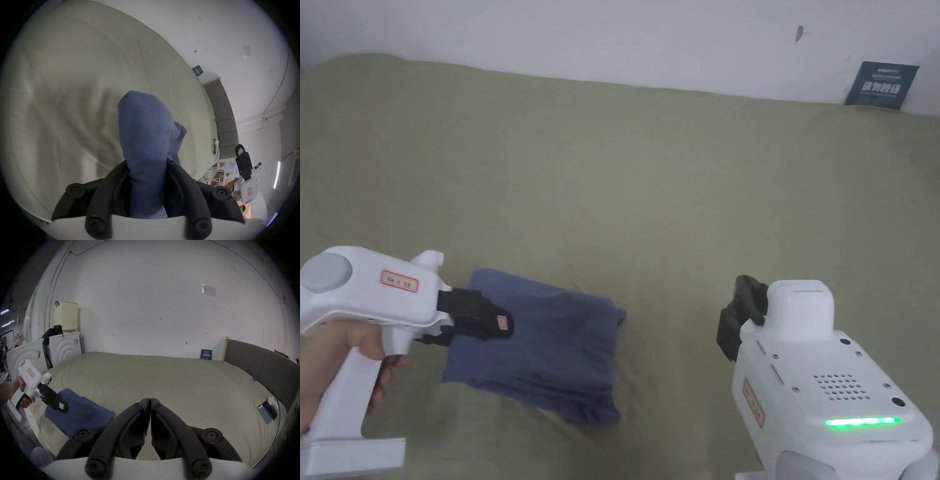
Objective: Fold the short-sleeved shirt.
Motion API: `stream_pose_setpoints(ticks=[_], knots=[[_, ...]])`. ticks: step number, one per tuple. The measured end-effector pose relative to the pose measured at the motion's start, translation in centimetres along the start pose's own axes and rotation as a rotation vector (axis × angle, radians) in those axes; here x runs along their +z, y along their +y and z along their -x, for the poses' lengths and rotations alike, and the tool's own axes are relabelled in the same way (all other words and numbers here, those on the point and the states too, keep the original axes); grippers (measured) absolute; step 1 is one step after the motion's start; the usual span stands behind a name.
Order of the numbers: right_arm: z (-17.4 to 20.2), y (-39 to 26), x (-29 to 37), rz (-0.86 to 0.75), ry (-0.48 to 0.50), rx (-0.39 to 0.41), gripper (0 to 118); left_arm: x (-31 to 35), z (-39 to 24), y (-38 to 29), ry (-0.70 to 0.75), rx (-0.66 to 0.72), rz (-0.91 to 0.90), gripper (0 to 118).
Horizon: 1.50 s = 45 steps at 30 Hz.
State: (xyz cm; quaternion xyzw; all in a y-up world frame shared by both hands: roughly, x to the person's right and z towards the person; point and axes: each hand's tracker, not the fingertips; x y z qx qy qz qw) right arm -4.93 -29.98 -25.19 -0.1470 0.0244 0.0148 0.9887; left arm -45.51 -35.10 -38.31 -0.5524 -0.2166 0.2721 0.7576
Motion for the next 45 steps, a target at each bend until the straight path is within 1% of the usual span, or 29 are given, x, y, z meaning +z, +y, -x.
stream_pose_setpoints(ticks=[4, 6, 8, 10, 13, 15, 17, 20, 23, 24, 25, 27, 28, 31, 32, 33, 35, 36, 37, 38, 39, 40, 43, 44, 45], knots=[[5.2, 0.9, -2.2, -0.003, 0.115, 0.042, 6, 3.7, 3.8, 1.4, 0.037, 0.043, -0.035, 28], [8.5, 1.4, -3.7, 0.004, 0.198, 0.037, 6, 5.9, 6.0, 2.1, 0.060, 0.076, -0.052, 28], [12.5, 1.7, -5.3, 0.011, 0.266, 0.056, 6, 8.5, 8.5, 3.0, 0.095, 0.098, -0.074, 28], [16.3, 1.8, -6.7, 0.010, 0.333, 0.073, 6, 11.0, 10.7, 4.1, 0.130, 0.091, -0.088, 28], [21.8, 1.8, -9.0, 0.031, 0.418, 0.063, 6, 14.6, 13.6, 6.0, 0.157, 0.076, -0.082, 28], [24.8, 1.6, -10.2, 0.048, 0.470, 0.042, 6, 16.6, 15.5, 7.5, 0.193, 0.071, -0.082, 28], [27.7, 1.4, -11.5, 0.054, 0.488, 0.048, 6, 18.5, 17.0, 8.8, 0.237, 0.069, -0.065, 28], [31.1, 0.8, -13.4, 0.074, 0.526, 0.053, 6, 20.5, 19.8, 11.0, 0.294, 0.042, -0.049, 28], [33.8, 0.4, -15.1, 0.090, 0.545, 0.061, 6, 21.6, 21.9, 12.6, 0.315, 0.046, -0.048, 28], [34.3, 0.3, -15.5, 0.091, 0.563, 0.061, 6, 22.0, 22.6, 13.1, 0.328, 0.044, -0.050, 28], [34.9, 0.2, -16.0, 0.088, 0.566, 0.068, 6, 21.1, 20.8, 11.7, 0.335, 0.041, -0.051, 28], [35.7, 0.1, -16.6, 0.099, 0.568, 0.078, 6, 21.2, 20.9, 11.7, 0.350, 0.043, -0.052, 28], [36.0, -0.1, -16.9, 0.107, 0.578, 0.071, 6, 21.7, 25.1, 14.4, 0.354, 0.040, -0.051, 28], [36.4, -0.2, -17.3, 0.110, 0.579, 0.086, 6, 21.6, 24.2, 14.2, 0.353, 0.031, -0.038, 28], [36.4, -0.2, -17.4, 0.112, 0.579, 0.087, 6, 21.8, 25.6, 15.2, 0.362, 0.023, -0.035, 29], [36.3, -0.2, -17.4, 0.114, 0.578, 0.085, 6, 21.7, 25.5, 15.2, 0.363, 0.017, -0.038, 37], [35.9, 0.0, -17.4, 0.127, 0.578, 0.069, 6, 21.6, 24.7, 14.9, 0.418, -0.030, -0.074, 102], [35.7, 0.1, -17.3, 0.130, 0.576, 0.067, 6, 22.0, 26.2, 15.6, 0.453, -0.045, -0.100, 118], [35.2, 0.1, -17.1, 0.126, 0.578, 0.063, 6, 22.2, 26.0, 15.4, 0.458, -0.053, -0.100, 117], [35.0, 0.3, -16.9, 0.124, 0.573, 0.065, 6, 22.9, 25.8, 15.1, 0.423, -0.080, -0.137, 115], [34.6, 0.4, -16.7, 0.124, 0.572, 0.066, 6, 23.5, 25.6, 14.9, 0.426, -0.045, -0.153, 115], [34.0, 0.6, -16.3, 0.122, 0.574, 0.063, 6, 22.9, 22.3, 13.4, 0.438, -0.030, -0.171, 115], [32.4, 1.4, -15.3, 0.114, 0.570, 0.058, 6, 23.3, 19.3, 11.4, 0.420, -0.057, -0.208, 114], [31.7, 1.7, -14.7, 0.106, 0.564, 0.060, 6, 24.8, 22.3, 13.0, 0.426, -0.057, -0.226, 112], [30.9, 2.0, -14.3, 0.097, 0.561, 0.060, 6, 24.8, 21.6, 12.6, 0.439, -0.064, -0.249, 107]])
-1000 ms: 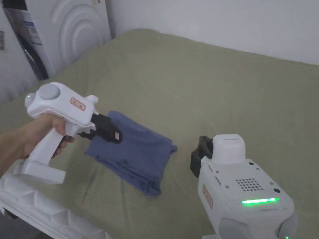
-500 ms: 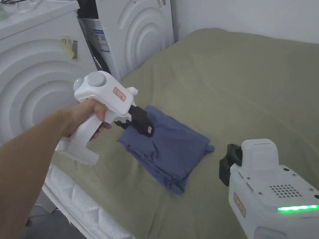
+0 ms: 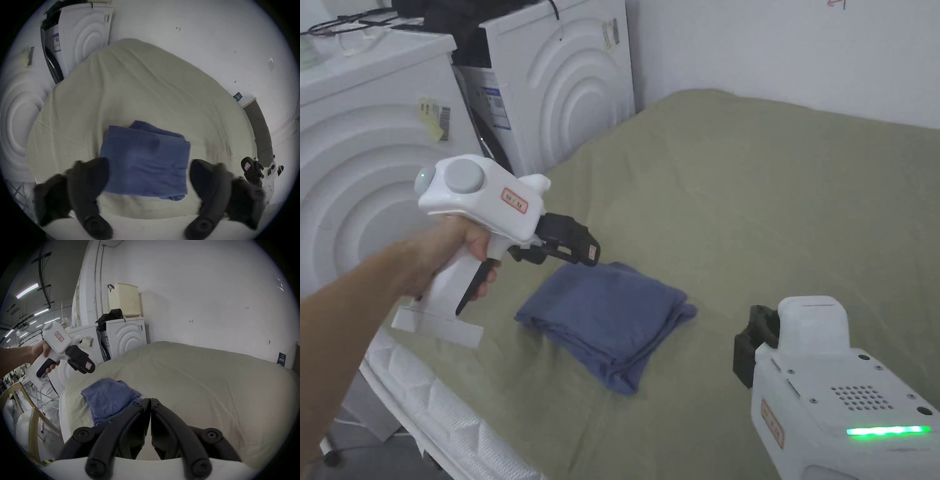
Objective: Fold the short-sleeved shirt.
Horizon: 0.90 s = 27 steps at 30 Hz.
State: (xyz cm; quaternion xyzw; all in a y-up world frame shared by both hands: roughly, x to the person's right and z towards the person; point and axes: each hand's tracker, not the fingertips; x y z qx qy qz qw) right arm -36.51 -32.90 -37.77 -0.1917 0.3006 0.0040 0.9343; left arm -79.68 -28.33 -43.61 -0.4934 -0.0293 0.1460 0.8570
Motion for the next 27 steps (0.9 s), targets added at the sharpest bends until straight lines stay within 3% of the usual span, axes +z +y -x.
stream_pose_setpoints(ticks=[1, 2, 3, 4, 7, 13, 15, 19, 23, 25, 27], knots=[[-0.6, 0.3, 1.0, -0.007, -0.001, 0.001, 6, 0.4, -0.8, -0.4, 0.013, 0.003, -0.026, 83], [-1.4, 0.7, 2.2, -0.015, -0.015, -0.002, 6, 0.7, -2.0, -0.9, 0.027, 0.003, -0.077, 46], [-2.1, 1.1, 3.3, -0.028, -0.026, -0.009, 6, 2.2, -8.1, -3.3, 0.069, -0.053, -0.099, 0], [-3.1, 1.6, 4.7, -0.036, -0.040, -0.017, 6, 2.0, -11.2, -4.9, 0.106, -0.113, -0.144, 0], [-6.3, 2.9, 9.0, -0.072, -0.110, -0.005, 6, 1.0, -17.0, -6.3, 0.062, -0.118, -0.210, 0], [-13.7, 4.7, 19.7, -0.129, -0.281, 0.001, 6, -0.6, -34.7, -11.6, -0.048, -0.194, -0.398, 0], [-16.2, 4.8, 23.4, -0.144, -0.342, -0.010, 6, -0.4, -41.6, -14.0, 0.063, -0.202, -0.499, 0], [-20.9, 4.7, 30.2, -0.146, -0.493, -0.032, 6, 0.0, -51.3, -17.8, 0.012, -0.236, -0.635, 0], [-24.1, 4.3, 35.0, -0.164, -0.609, -0.009, 6, 1.5, -56.8, -20.5, 0.014, -0.298, -0.726, 0], [-24.9, 4.1, 36.8, -0.186, -0.653, -0.023, 6, 2.3, -58.5, -21.7, 0.088, -0.350, -0.783, 0], [-25.2, 3.7, 37.9, -0.205, -0.674, -0.039, 6, 3.1, -58.7, -22.2, 0.032, -0.314, -0.795, 0]])
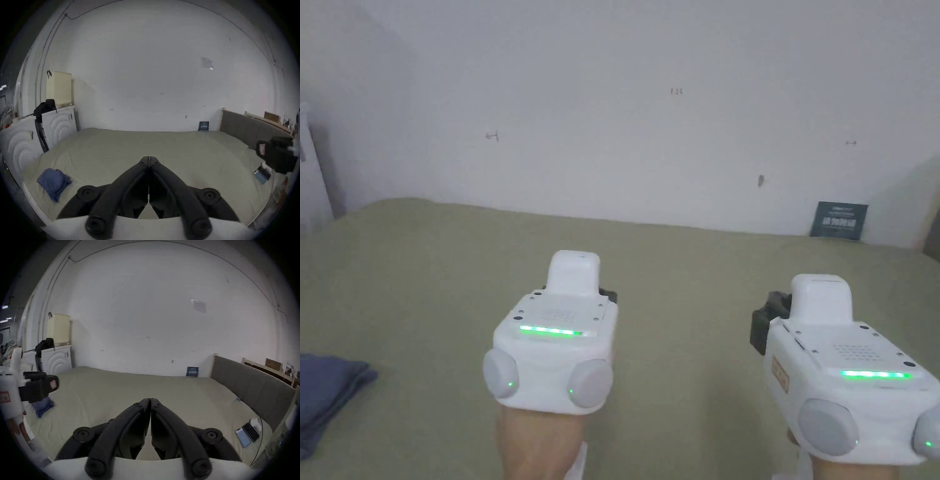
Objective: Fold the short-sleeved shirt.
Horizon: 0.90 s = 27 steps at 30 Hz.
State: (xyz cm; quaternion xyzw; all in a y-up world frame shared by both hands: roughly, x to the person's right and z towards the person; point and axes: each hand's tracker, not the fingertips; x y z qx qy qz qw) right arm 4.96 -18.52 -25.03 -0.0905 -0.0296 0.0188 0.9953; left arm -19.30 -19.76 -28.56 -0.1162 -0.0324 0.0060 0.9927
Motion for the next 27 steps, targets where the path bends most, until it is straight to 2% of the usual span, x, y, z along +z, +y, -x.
stream_pose_setpoints(ticks=[8, 20, 21, 22, 23, 24, 25, 26, 27], knots=[[-1.3, -0.8, 1.4, -0.017, -0.034, -0.035, 6, 2.2, -0.2, 1.7, -0.043, -0.021, -0.045, 0], [0.0, 0.3, 1.5, -0.059, -0.022, -0.016, 7, 2.3, 1.3, 1.8, -0.041, -0.046, -0.049, 4], [0.1, 0.3, 1.5, -0.062, -0.023, -0.017, 15, 2.3, 1.5, 1.8, -0.050, -0.048, -0.052, 10], [0.2, 0.4, 1.6, -0.069, -0.025, -0.020, 44, 2.2, 1.7, 1.9, -0.060, -0.052, -0.049, 38], [0.1, 0.4, 1.6, -0.073, -0.025, -0.026, 75, 2.2, 1.7, 1.9, -0.059, -0.054, -0.049, 78], [0.0, 0.6, 1.6, -0.073, -0.022, -0.035, 106, 2.1, 1.8, 1.9, -0.040, -0.056, -0.044, 113], [0.1, 0.8, 1.6, -0.074, -0.030, -0.040, 117, 1.7, 1.9, 2.0, 0.002, -0.047, -0.016, 118], [0.1, 0.9, 1.7, -0.080, -0.038, -0.045, 116, 1.5, 2.0, 2.0, 0.022, -0.033, -0.004, 118], [0.2, 1.0, 1.9, -0.147, -0.063, -0.060, 118, 1.9, 2.4, 1.9, 0.005, 0.008, -0.067, 118]])
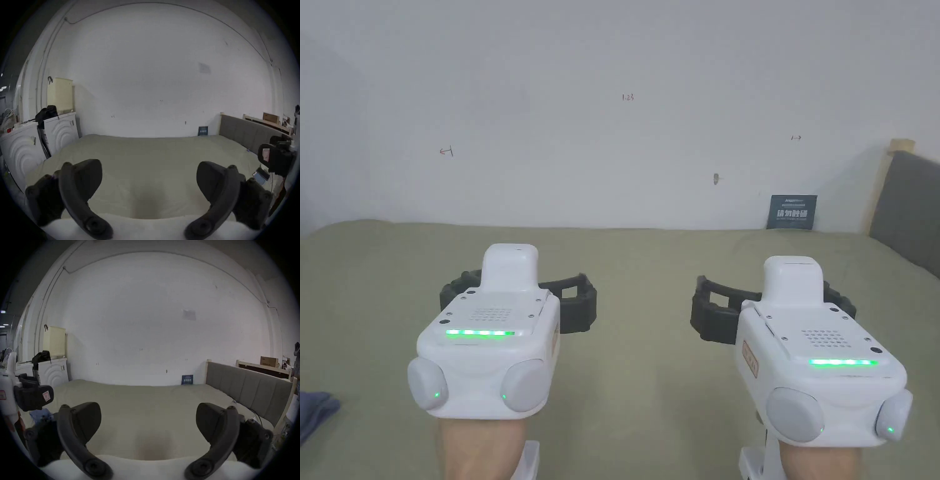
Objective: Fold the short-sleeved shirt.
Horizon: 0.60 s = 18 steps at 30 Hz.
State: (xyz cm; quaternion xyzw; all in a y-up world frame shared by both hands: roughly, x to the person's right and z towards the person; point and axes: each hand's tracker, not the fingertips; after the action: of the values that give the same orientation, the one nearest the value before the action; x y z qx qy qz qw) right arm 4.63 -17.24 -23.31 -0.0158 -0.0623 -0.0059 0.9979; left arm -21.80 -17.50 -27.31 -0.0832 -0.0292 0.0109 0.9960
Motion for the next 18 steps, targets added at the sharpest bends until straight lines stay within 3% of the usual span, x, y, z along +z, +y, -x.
stream_pose_setpoints(ticks=[13, 18], knots=[[0.8, 0.2, -0.3, -0.024, 0.028, 0.072, 118, 1.2, -0.1, 0.7, 0.009, -0.033, 0.001, 118], [0.9, 0.4, -0.2, -0.018, 0.038, 0.064, 118, 1.3, -0.3, 0.5, 0.012, -0.038, -0.010, 118]])
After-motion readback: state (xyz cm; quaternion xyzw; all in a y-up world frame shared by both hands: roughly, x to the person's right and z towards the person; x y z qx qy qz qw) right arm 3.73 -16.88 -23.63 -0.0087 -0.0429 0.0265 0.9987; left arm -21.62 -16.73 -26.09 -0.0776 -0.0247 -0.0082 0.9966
